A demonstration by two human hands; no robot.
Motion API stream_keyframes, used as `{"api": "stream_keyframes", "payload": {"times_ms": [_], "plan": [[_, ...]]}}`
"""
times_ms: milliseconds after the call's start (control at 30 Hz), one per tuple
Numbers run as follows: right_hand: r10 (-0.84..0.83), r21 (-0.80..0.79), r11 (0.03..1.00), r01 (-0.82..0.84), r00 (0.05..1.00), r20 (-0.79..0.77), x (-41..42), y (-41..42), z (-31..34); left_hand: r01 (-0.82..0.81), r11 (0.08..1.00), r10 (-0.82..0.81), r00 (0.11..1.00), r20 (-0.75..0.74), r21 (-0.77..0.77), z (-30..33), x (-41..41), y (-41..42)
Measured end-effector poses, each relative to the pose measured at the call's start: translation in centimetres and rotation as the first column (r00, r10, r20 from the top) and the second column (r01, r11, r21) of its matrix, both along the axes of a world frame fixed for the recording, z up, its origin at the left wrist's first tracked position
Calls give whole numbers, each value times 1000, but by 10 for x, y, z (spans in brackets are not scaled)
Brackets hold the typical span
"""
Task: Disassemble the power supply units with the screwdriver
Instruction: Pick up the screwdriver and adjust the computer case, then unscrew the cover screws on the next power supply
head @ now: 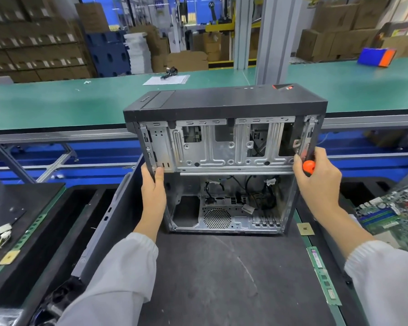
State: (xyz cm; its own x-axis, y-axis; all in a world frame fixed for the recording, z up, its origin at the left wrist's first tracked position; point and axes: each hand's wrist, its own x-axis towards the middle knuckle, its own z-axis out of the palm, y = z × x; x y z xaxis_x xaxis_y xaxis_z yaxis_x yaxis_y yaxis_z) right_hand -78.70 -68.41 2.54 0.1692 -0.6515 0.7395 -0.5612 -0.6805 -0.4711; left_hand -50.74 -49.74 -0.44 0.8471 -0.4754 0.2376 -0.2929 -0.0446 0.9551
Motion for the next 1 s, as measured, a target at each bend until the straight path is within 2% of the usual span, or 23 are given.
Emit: {"api": "stream_keyframes", "payload": {"times_ms": [267, 533, 633, 700, 767, 833, 867, 900, 933, 1000], "plan": [[73, 13, 997, -72, 994, -85, -8, -10, 2, -62, 998, 62, 998, 1, -20, -2, -8, -2], [98, 108, 990, -93, 995, -37, -9, -3, 5, -12, 998, 8, 997, 79, 55, 4, -14, 13], [107, 196, 973, -118, 992, 69, -9, 2, 5, 16, 993, -27, 995, 97, 118, 6, -21, 21], [59, 216, 972, -92, 986, 156, -7, 11, 3, 46, 975, -76, 989, 129, 219, 7, -27, 26], [17, 176, 983, -57, 975, 220, -2, 22, 0, 80, 902, -141, 984, 113, 424, 10, -31, 30], [13, 120, 992, -44, 968, 250, 3, 37, -2, 36, 730, -167, 978, 127, 683, 16, -33, 34], [30, 105, 993, -58, 968, 250, 6, 45, -2, -31, 633, -179, 966, 185, 774, 20, -34, 37], [56, 105, 991, -83, 970, 238, 9, 53, -1, -100, 574, -209, 942, 263, 813, 25, -36, 39], [90, 121, 986, -119, 971, 220, 13, 61, 1, -139, 553, -252, 912, 324, 821, 32, -42, 39], [176, 190, 959, -211, 967, 186, 21, 77, 5, -107, 591, -367, 847, 384, 800, 40, -54, 36]]}}
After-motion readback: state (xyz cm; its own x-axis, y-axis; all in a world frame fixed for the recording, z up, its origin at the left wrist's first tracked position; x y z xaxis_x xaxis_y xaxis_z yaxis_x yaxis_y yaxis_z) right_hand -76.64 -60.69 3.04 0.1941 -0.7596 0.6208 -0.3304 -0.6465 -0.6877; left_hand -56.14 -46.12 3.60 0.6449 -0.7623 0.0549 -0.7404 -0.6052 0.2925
